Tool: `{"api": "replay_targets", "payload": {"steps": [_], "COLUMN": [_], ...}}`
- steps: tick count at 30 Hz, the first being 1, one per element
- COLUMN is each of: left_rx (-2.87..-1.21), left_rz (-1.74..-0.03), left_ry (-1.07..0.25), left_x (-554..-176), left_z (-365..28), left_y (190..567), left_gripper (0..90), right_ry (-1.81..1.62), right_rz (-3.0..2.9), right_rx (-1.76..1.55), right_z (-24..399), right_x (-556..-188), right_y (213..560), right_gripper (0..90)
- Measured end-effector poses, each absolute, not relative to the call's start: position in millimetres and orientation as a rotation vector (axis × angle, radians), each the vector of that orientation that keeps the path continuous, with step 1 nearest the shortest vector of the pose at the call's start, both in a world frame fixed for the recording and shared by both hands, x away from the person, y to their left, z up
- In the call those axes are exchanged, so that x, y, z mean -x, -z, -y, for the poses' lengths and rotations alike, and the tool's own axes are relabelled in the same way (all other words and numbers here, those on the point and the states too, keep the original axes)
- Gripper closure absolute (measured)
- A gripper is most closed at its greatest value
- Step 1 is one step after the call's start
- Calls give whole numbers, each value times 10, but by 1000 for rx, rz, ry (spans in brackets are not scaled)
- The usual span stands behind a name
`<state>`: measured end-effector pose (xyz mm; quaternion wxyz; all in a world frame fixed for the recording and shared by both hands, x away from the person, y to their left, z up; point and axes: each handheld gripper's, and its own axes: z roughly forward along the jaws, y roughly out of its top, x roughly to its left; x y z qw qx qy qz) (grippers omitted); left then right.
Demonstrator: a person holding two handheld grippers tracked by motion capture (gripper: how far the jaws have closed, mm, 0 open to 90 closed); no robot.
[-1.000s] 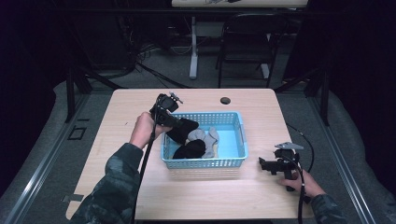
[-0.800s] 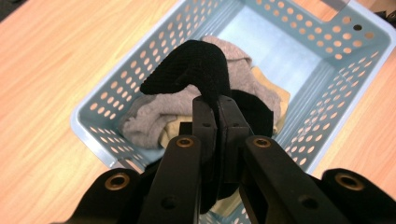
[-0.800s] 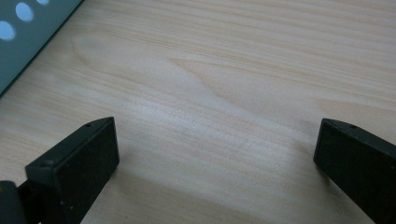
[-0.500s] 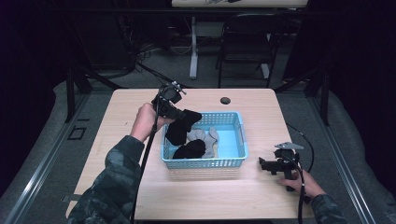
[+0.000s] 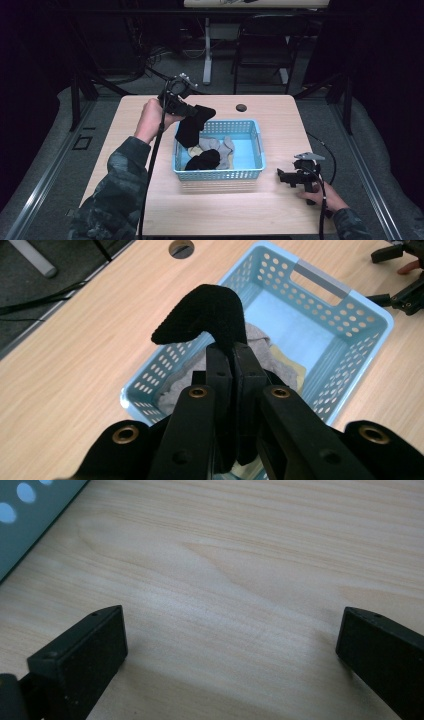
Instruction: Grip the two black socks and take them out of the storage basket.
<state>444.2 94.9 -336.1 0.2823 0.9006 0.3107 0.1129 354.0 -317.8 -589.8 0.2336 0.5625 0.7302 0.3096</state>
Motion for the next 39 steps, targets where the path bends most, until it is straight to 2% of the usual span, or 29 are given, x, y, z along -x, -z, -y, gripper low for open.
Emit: {"api": "replay_targets", "payload": {"steps": [13,39], "left_rx": [-2364,-2257], "left_rz": [-872,-1075], "left_ry": [-359,-417], "left_x": [-4390,-4272], "left_z": [-1214,-2102], "left_y": [3140,3149], "left_gripper": [872,871], "right_ry": [-848,-848], "right_rz": [-2002,-2007], "right_rx": [-1546,-1548], "right_z": [3177,3177], "right_x": [-3539,-3539], "right_y": [5898,5895], "right_gripper": [0,0]}}
